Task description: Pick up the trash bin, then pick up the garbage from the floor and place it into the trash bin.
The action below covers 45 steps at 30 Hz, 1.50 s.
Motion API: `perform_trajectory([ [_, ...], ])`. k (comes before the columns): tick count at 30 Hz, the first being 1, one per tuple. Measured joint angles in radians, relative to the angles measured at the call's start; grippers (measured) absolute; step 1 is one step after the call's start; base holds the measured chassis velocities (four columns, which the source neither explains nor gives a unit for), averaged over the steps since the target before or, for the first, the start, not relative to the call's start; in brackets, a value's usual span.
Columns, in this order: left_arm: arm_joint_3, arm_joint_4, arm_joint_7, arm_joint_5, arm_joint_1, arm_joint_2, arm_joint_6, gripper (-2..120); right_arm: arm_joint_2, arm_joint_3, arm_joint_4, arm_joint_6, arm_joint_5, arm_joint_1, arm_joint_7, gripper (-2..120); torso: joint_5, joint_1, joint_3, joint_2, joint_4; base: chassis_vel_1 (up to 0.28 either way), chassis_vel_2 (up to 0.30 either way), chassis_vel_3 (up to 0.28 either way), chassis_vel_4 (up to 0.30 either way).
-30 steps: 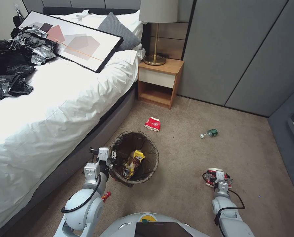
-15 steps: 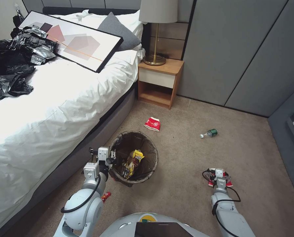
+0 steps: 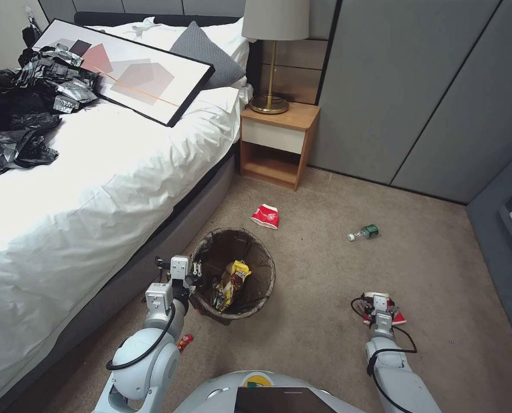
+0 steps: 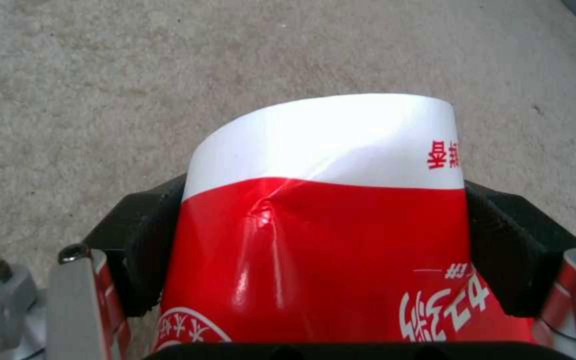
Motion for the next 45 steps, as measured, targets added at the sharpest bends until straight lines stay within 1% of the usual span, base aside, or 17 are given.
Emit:
perform_trajectory([
  [10,0.000,0.006,0.000,-0.001,-0.004,-0.001,-0.002,7,0.001,-0.001,-0.005,0.016,-0.001,0.000,0.001,83,0.0003,0.000,0.000,0.000,0.0000,0.000,0.000,0.000,0.000],
  [19,0.004,0.007,-0.001,-0.001,-0.003,0.000,-0.002,7,0.004,-0.004,0.044,0.021,-0.001,-0.026,0.009,73,0.0012,0.000,0.000,0.000,0.0002,0.000,0.000,0.000,0.000],
  [21,0.006,0.007,-0.001,0.000,-0.002,0.000,-0.002,7,0.004,-0.001,0.106,0.018,0.002,-0.057,0.017,67,0.0015,0.000,0.000,0.000,0.0001,0.000,0.000,0.000,0.000],
  [22,0.006,0.007,-0.001,0.000,-0.002,0.000,-0.002,7,0.004,-0.001,0.106,0.018,0.002,-0.057,0.017,67,0.0015,0.000,0.000,0.000,0.0001,0.000,0.000,0.000,0.000],
  [25,0.007,0.006,-0.001,0.001,-0.003,0.000,-0.002,7,0.005,0.005,0.172,0.009,0.005,-0.084,0.028,60,0.0010,0.000,0.000,0.000,0.0001,0.000,0.000,0.000,0.000],
  [28,0.009,0.005,-0.002,0.001,-0.003,0.000,-0.001,7,0.011,0.017,0.292,-0.006,0.012,-0.131,0.039,51,0.0005,0.000,0.000,0.000,-0.0001,0.000,0.000,0.000,0.000],
  [30,0.009,0.005,-0.002,0.001,-0.003,0.000,-0.001,7,0.012,0.018,0.315,-0.007,0.013,-0.138,0.041,49,0.0005,0.000,0.000,0.000,0.0000,0.000,0.000,0.000,0.000],
  [32,0.009,0.005,-0.002,0.002,-0.004,-0.001,0.000,7,0.020,0.020,0.396,-0.011,0.014,-0.160,0.048,42,0.0004,0.000,0.000,0.000,0.0000,0.000,0.000,0.000,0.000],
  [34,0.008,0.005,-0.002,0.002,-0.004,-0.002,0.000,7,0.023,0.019,0.418,-0.011,0.014,-0.166,0.051,41,0.0004,0.000,0.000,0.000,0.0001,0.000,0.000,0.000,0.000],
  [36,0.008,0.007,-0.002,0.002,-0.004,-0.003,0.000,7,0.032,0.014,0.495,-0.005,0.015,-0.184,0.053,34,0.0004,0.000,0.000,0.000,0.0000,0.000,0.000,0.000,0.000],
  [37,0.008,0.007,-0.002,0.002,-0.004,-0.003,0.000,7,0.032,0.014,0.495,-0.005,0.015,-0.184,0.053,34,0.0004,0.000,0.000,0.000,0.0000,0.000,0.000,0.000,0.000],
  [38,0.008,0.008,-0.002,0.002,-0.005,-0.003,0.000,7,0.035,0.011,0.519,0.004,0.017,-0.189,0.052,33,0.0003,0.000,0.000,0.000,-0.0001,0.000,0.000,0.000,0.000],
  [39,0.010,0.011,-0.002,0.002,-0.006,-0.004,0.000,7,0.040,0.000,0.581,0.041,0.023,-0.197,0.042,28,0.0003,0.000,0.000,0.000,0.0000,0.000,0.000,0.000,0.000],
  [40,0.010,0.011,-0.002,0.002,-0.006,-0.004,0.000,7,0.040,0.000,0.581,0.041,0.023,-0.197,0.042,28,0.0003,0.000,0.000,0.000,0.0000,0.000,0.000,0.000,0.000],
  [43,0.012,0.012,-0.001,0.001,-0.009,-0.004,0.002,7,0.045,-0.026,0.723,0.156,0.043,-0.210,-0.031,18,0.0001,0.000,0.000,0.000,0.0002,0.000,0.000,0.000,0.000],
  [44,0.012,0.012,-0.001,0.001,-0.009,-0.004,0.002,7,0.045,-0.026,0.723,0.156,0.043,-0.210,-0.031,18,0.0001,0.000,0.000,0.000,0.0002,0.000,0.000,0.000,0.000],
  [45,0.012,0.012,-0.001,0.001,-0.009,-0.004,0.002,7,0.045,-0.039,0.777,0.196,0.049,-0.215,-0.066,15,0.0000,0.000,0.000,0.000,0.0002,0.000,0.000,0.000,0.000],
])
